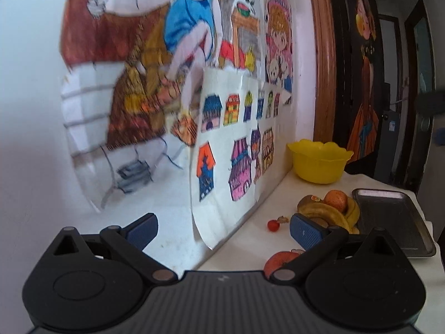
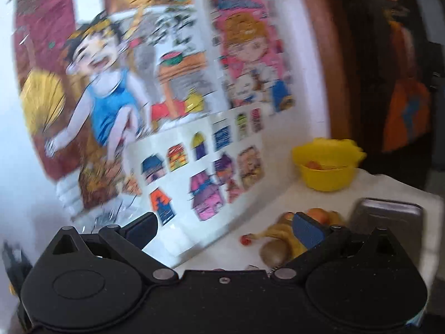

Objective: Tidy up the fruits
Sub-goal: 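Move the left tool to the large red apple while the right tool approaches a cherry tomato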

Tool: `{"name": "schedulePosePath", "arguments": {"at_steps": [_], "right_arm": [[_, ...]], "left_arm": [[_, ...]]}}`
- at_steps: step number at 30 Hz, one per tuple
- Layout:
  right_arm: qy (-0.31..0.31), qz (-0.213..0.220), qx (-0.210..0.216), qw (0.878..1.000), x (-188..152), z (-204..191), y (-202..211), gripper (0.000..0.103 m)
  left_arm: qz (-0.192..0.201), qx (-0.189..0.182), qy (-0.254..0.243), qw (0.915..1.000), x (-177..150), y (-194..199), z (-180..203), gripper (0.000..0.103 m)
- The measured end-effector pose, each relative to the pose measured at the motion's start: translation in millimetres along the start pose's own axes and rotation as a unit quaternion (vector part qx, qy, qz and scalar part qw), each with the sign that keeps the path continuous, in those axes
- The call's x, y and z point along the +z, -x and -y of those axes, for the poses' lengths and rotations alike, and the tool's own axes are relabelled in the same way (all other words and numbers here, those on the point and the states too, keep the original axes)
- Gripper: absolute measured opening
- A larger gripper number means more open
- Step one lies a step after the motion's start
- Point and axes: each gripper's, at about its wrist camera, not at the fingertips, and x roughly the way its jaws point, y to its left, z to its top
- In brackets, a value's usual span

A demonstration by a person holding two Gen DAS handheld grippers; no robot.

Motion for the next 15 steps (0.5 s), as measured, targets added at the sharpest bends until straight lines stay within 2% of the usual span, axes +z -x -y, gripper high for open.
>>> {"name": "schedulePosePath", "arguments": {"at_steps": [4,8,12,15], "right_arm": [[0.09,-0.011,0.031,0.995,-32,9,-33,0.102],[0.113,-0.028,0.054,0.992,-56,25,-55,0.102],[0.17,-0.03,0.041,0.984,-80,30,-70,0.102],[0.223,-0.056,0.027,0.973,-101,32,-87,0.102]], "left_arm": [[-0.003,-0.001,-0.012,0.9999,-15,-17,10,0.103],[-0.01,-0.007,0.0,0.9999,-26,-35,12,0.103],[-0.023,-0.012,-0.007,0.9996,-32,-52,21,0.103],[-0.032,-0.022,-0.012,0.9992,-35,-62,28,0.103]]}}
